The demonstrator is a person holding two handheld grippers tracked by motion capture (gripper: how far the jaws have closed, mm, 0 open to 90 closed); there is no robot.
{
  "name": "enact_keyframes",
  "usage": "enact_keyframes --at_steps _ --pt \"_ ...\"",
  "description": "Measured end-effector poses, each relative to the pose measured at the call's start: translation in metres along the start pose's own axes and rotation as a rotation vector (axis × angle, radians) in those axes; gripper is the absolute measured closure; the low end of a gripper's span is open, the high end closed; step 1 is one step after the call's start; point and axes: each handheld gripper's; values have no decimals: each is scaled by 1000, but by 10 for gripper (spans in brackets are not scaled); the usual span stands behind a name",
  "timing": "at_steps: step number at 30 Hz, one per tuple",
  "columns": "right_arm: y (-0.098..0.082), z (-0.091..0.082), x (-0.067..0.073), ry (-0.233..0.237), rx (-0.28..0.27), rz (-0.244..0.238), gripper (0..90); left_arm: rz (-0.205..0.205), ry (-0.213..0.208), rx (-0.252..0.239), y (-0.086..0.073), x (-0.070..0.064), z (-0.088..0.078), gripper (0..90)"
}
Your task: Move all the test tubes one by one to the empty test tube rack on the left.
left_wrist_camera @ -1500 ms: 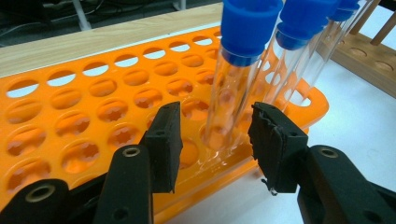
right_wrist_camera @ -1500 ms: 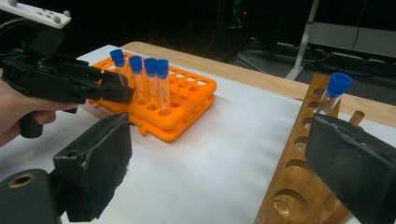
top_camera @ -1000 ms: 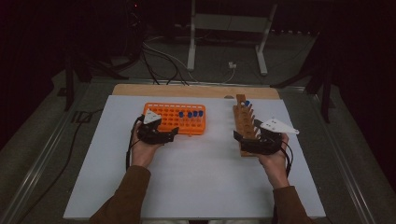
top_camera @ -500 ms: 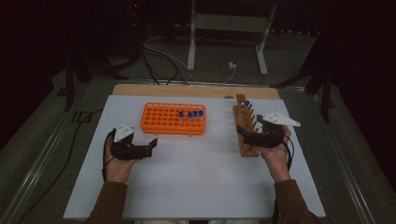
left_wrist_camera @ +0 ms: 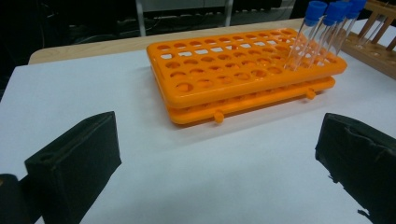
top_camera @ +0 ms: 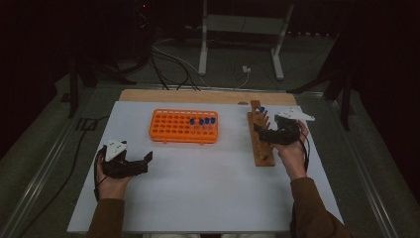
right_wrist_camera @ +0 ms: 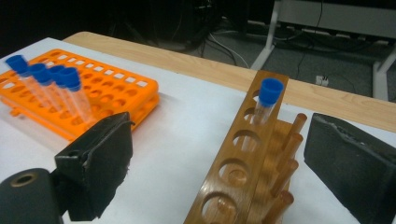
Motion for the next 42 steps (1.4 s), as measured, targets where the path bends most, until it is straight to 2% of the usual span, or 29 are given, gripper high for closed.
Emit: enact_keyframes --at_steps 2,9,17,21,25,32,35,42 --pt "4 6 -3 7 20 3 106 2 6 0 0 -1 1 8" --pt "14 31 -15 -33 81 26 169 -14 9 -9 -1 -2 1 8" --pt "21 52 -22 -74 91 80 394 -29 18 -21 -3 -1 -2 9" --pt "24 61 -21 -86 112 60 565 -28 16 -21 -3 -1 -1 8" --pt "25 65 -19 -103 119 43 661 -30 12 -24 -3 -2 -2 9" --pt "25 69 -17 -130 123 33 751 -37 14 -23 -4 -2 -1 9" --pt "26 70 -17 -151 125 26 763 -33 12 -18 -3 -3 -1 10" --pt "26 65 -19 -161 94 47 773 -19 7 -18 -2 -7 1 10"
Point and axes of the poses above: each handheld gripper's, and its own axes: z roughly forward along the jaws, y roughly out of its top, x roughly to its left, and after that the axes turned 15 degrees about x, right-handed
